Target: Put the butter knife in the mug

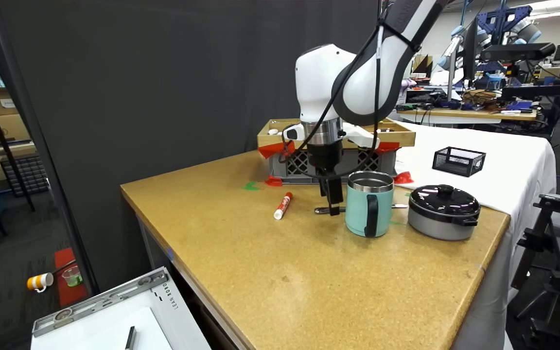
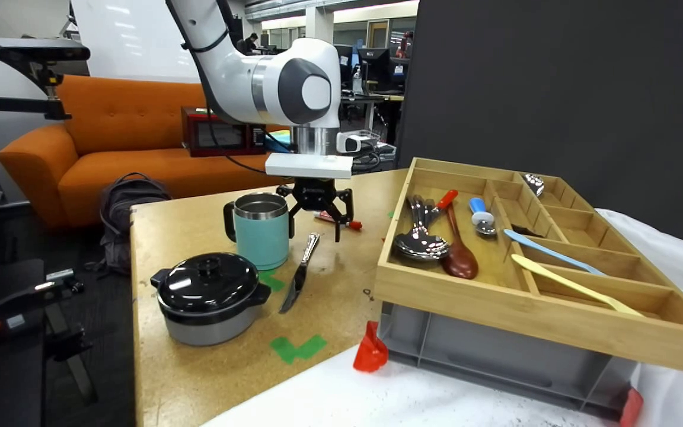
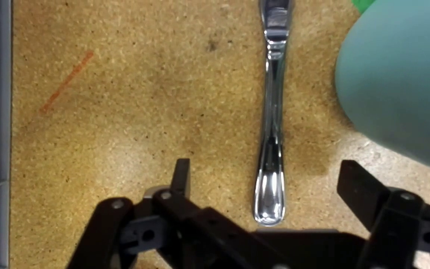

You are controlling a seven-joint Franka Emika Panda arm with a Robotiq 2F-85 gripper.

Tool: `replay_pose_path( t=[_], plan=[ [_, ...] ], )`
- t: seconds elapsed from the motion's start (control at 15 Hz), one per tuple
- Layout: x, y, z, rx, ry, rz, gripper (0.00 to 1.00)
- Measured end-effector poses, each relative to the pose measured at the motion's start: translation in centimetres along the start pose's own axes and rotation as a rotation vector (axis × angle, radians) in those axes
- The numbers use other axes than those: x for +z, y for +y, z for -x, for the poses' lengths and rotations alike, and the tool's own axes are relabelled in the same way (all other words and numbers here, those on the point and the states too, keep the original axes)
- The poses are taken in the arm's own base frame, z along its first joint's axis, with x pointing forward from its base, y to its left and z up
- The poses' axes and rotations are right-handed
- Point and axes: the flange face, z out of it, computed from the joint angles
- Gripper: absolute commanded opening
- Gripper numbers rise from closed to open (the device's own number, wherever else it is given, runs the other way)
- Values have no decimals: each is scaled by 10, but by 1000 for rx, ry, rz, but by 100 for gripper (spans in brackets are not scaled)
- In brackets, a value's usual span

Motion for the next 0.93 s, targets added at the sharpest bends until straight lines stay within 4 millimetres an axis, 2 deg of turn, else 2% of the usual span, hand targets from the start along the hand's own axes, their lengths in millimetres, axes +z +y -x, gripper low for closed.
replay_pose_path(
  t=[0.07, 0.13, 0.27, 0.73, 0.87, 0.93],
  plan=[
    [3, 1, 0, 0, -2, -2, 100],
    [7, 2, -1, 0, -3, -5, 75],
    [13, 5, -3, -1, -3, -7, 69],
    [1, 4, -16, -17, 20, -4, 19],
    [-1, 3, -18, -19, 24, -4, 5],
    [-1, 3, -18, -19, 25, -4, 3]
  ],
)
